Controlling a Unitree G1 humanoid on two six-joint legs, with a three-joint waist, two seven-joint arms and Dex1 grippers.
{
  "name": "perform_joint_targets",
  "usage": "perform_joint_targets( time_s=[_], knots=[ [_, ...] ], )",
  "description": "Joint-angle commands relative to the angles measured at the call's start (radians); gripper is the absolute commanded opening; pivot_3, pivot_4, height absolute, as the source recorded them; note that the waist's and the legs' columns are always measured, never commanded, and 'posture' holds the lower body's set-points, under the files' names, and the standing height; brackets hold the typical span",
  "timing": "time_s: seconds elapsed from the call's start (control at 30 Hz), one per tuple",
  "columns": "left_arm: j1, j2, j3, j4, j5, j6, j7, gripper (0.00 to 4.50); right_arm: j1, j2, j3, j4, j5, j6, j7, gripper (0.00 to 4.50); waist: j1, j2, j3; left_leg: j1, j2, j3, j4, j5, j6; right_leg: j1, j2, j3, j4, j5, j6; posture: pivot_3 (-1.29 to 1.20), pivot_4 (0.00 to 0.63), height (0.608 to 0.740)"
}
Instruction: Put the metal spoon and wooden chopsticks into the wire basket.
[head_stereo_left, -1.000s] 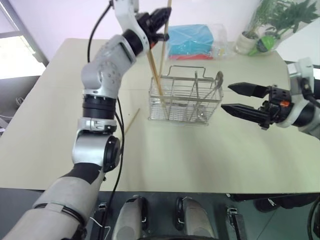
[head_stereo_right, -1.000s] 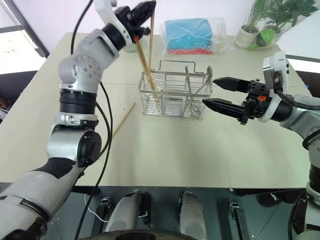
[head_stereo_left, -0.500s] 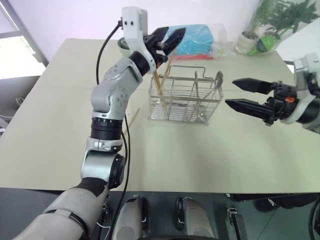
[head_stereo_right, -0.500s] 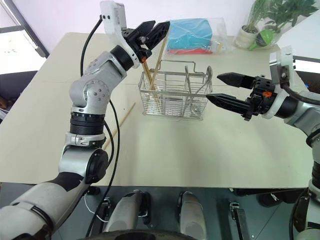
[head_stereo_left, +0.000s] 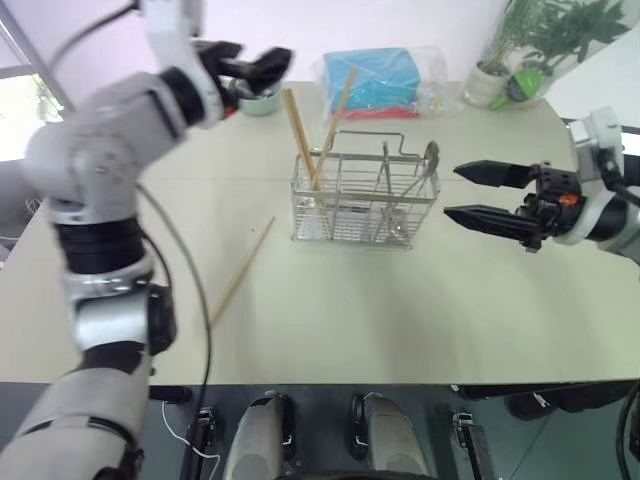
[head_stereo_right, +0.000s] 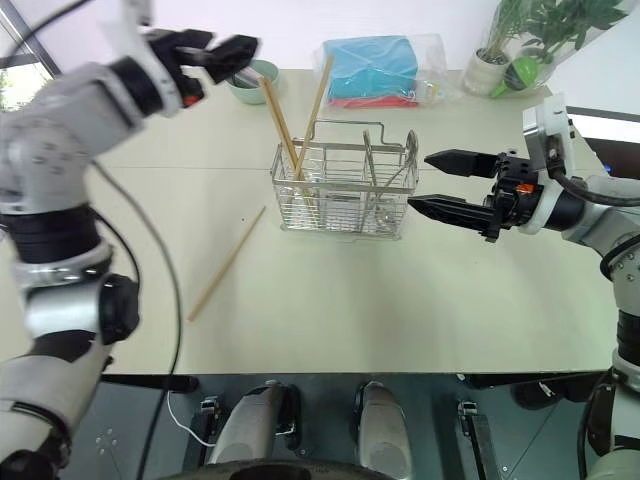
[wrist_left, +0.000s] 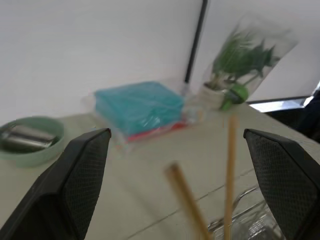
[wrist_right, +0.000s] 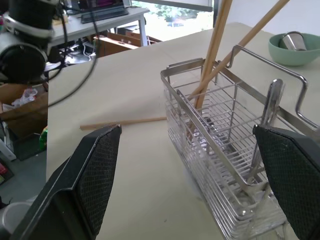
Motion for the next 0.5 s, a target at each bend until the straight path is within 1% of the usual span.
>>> perform_joint_targets(
  time_s=[0.03,0.1,0.2,0.27,0.4,0.5],
  knots=[
    [-0.053,0.043,0.076,-0.058,-0.121,0.17,-0.037,4.46,-0.036,-0.003,0.005,0.013,-0.018,-0.03,0.025,4.35,0.009,0.0,0.0,0.0,0.0,0.0,0.0,0.0,0.0,0.0,0.0,0.0,0.0,0.0,0.0,0.0,0.15,0.715],
    [-0.037,0.061,0.083,-0.07,-0.122,0.248,-0.016,4.46,-0.04,0.0,0.015,0.019,-0.026,-0.036,0.035,4.35,0.011,0.0,0.0,0.0,-0.001,-0.001,0.001,0.0,0.0,0.001,-0.001,0.0,0.0,0.0,0.0,0.0,0.15,0.715],
    [0.047,0.105,0.026,-0.101,-0.093,0.371,-0.002,4.46,-0.051,0.009,0.03,0.028,-0.03,-0.038,0.039,4.35,0.005,0.0,0.0,0.0,-0.001,-0.001,0.002,0.0,0.0,0.002,-0.001,0.0,0.0,0.0,0.0,0.0,0.15,0.715],
    [0.092,0.114,-0.027,-0.112,-0.075,0.39,-0.003,4.46,-0.058,0.015,0.04,0.032,-0.035,-0.04,0.04,4.35,0.005,0.0,0.0,0.001,-0.001,-0.001,0.001,0.0,-0.001,0.002,-0.001,0.0,0.001,0.0,0.0,0.0,0.15,0.715],
    [0.133,0.085,-0.121,-0.092,-0.009,0.401,0.03,4.46,-0.08,0.025,0.051,0.032,-0.04,-0.034,0.036,4.35,0.006,0.0,0.0,0.001,0.0,-0.001,0.001,0.001,-0.002,0.002,0.0,0.0,0.001,0.0,0.0,0.0,0.15,0.715],
    [0.154,0.073,-0.198,-0.093,0.01,0.415,0.024,4.46,-0.079,0.023,0.046,0.018,-0.036,-0.026,0.038,4.35,0.007,0.0,0.0,0.0,-0.001,-0.001,0.001,0.001,-0.002,0.001,0.0,0.0,0.0,0.0,0.0,0.0,0.15,0.715]
  ],
)
